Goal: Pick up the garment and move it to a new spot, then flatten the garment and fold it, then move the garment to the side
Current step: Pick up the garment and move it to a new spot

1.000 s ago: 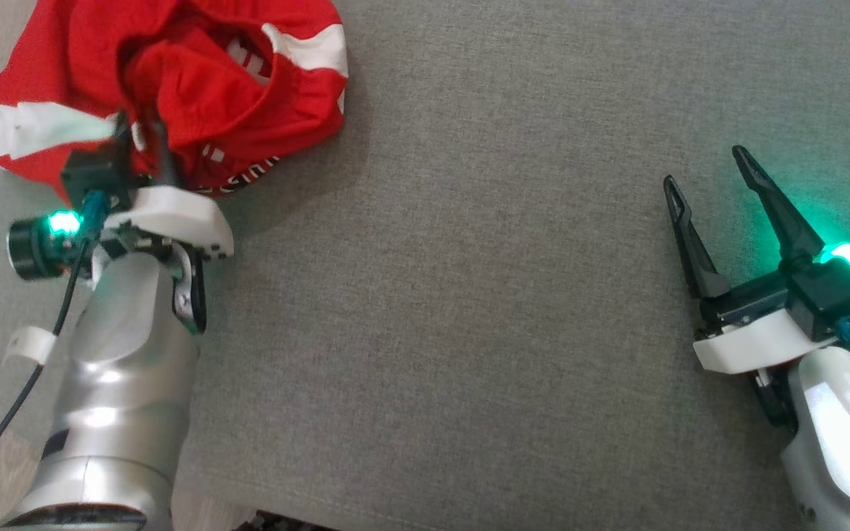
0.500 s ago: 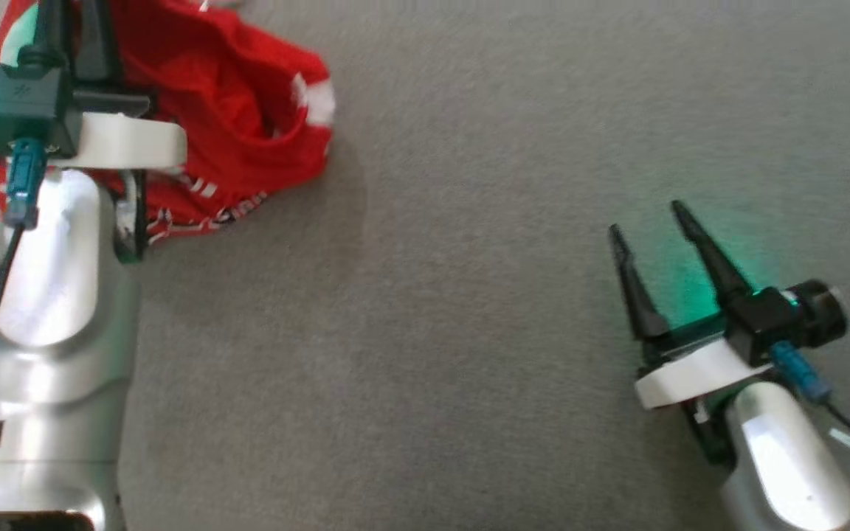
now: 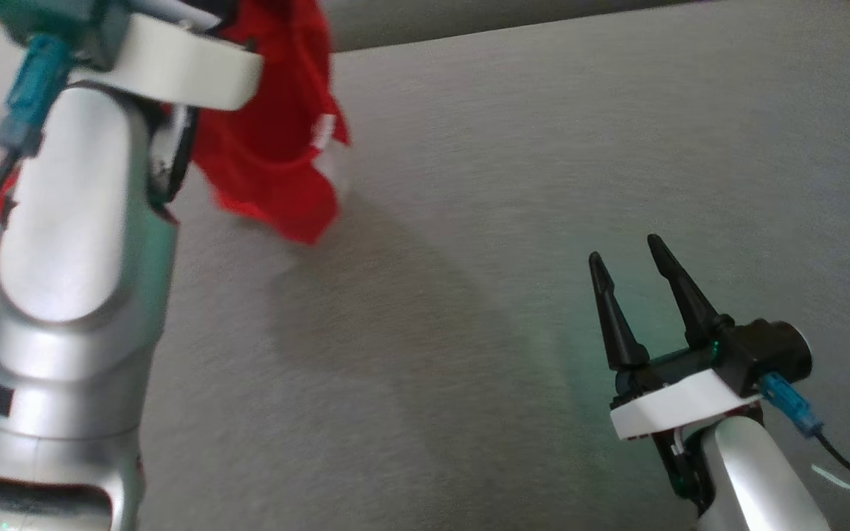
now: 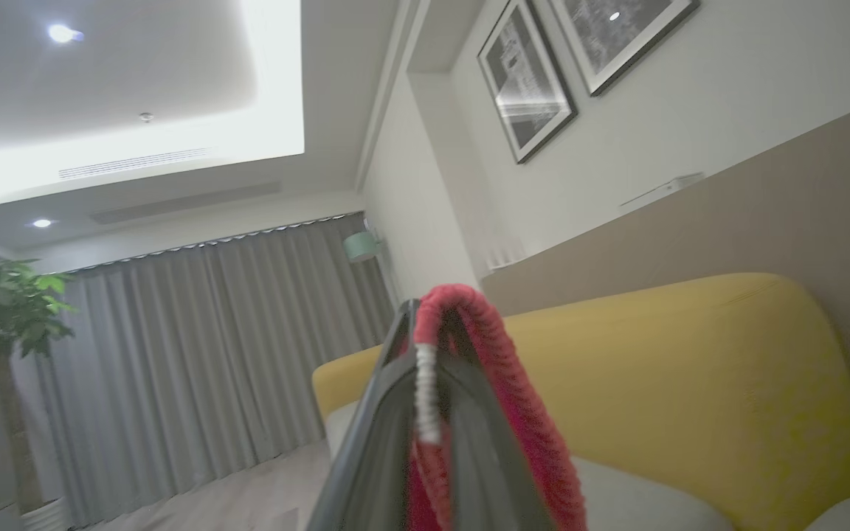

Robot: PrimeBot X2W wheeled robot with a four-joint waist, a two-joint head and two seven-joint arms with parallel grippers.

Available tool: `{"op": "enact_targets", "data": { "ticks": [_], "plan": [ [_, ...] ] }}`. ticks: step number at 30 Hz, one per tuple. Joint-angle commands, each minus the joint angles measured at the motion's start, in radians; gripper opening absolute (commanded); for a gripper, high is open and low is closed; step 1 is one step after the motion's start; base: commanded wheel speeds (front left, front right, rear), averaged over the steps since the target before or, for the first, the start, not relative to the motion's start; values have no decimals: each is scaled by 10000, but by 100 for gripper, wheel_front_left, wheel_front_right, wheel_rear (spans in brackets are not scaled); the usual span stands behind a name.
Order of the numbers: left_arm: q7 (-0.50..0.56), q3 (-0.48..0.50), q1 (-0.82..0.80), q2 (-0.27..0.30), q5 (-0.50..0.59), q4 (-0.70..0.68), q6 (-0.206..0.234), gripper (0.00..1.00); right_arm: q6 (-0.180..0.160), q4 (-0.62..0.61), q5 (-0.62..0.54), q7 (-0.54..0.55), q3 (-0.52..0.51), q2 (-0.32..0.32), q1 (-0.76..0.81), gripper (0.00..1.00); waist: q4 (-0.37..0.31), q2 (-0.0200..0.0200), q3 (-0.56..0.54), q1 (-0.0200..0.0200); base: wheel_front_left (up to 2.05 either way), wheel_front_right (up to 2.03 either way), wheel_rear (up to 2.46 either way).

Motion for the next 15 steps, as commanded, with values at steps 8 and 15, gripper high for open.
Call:
{"op": "enact_targets", "data": {
  "ticks": [8, 15],
  "plan": [
    [29, -355, -772, -308, -490, 597, -224, 0, -7, -535, 713, -24, 454, 110, 63, 100, -3077, 0, -548, 1, 0, 0, 0],
    [-1221, -516, 1243, -160, -759, 2917, -147, 64, -7, -410, 952, -24, 585, 111, 105, 100, -3630, 0, -242, 1, 0, 0, 0]
  ]
}}
